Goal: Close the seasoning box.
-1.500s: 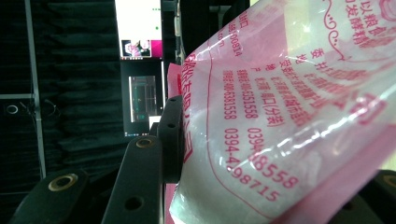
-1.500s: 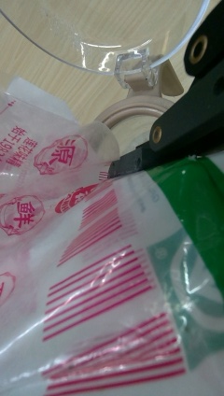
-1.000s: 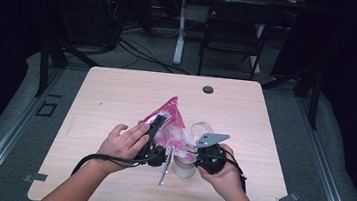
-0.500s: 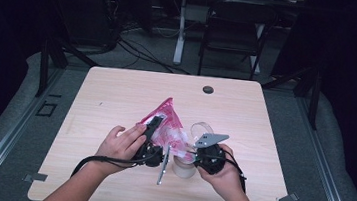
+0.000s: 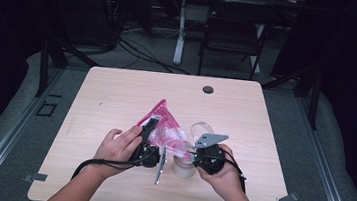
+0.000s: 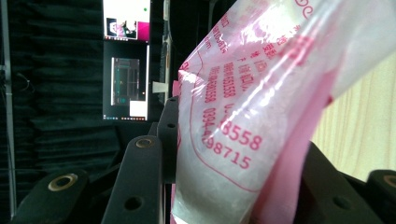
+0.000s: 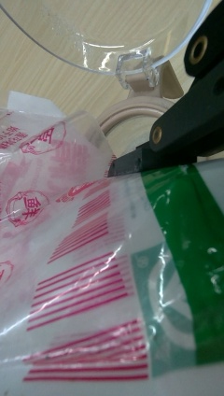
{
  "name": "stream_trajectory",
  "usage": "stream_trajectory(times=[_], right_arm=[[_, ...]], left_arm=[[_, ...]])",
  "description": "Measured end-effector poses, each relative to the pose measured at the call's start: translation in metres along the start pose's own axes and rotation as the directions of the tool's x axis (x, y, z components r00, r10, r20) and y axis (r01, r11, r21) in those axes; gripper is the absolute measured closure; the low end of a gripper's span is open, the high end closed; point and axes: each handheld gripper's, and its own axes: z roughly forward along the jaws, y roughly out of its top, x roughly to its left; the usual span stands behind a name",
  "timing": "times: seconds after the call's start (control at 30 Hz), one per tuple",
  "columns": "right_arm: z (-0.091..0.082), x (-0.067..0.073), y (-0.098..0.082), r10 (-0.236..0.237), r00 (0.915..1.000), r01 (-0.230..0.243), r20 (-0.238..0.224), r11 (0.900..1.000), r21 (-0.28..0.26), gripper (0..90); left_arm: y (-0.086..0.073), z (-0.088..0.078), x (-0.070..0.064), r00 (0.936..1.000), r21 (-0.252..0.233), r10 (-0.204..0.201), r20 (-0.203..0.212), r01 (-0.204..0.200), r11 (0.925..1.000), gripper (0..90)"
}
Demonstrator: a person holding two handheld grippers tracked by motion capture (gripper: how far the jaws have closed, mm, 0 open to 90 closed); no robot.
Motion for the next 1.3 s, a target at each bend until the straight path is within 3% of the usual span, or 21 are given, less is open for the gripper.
stream_trajectory(times=[0.17,0.53,0.93,1.3], right_arm=[[0.000,0.001,0.000,0.002,1.0000,-0.002,0.004,1.000,0.000,90.0],[0.000,0.001,0.001,0.002,1.0000,-0.002,0.008,1.000,-0.004,90.0],[-0.001,0.001,0.001,0.001,0.9999,-0.001,0.011,1.000,-0.006,90.0],[-0.002,0.002,0.002,0.002,1.0000,-0.002,0.010,1.000,-0.027,90.0]], left_arm=[[-0.003,0.000,-0.004,0.9995,0.019,-0.023,0.021,0.022,0.9996,64.8],[-0.004,0.001,-0.008,0.9984,0.021,-0.050,0.025,0.050,0.9985,64.6],[-0.005,0.001,-0.009,0.9978,0.028,-0.056,0.035,0.055,0.9981,63.8],[-0.009,0.002,-0.015,0.9937,0.035,-0.101,0.050,0.099,0.9945,63.1]])
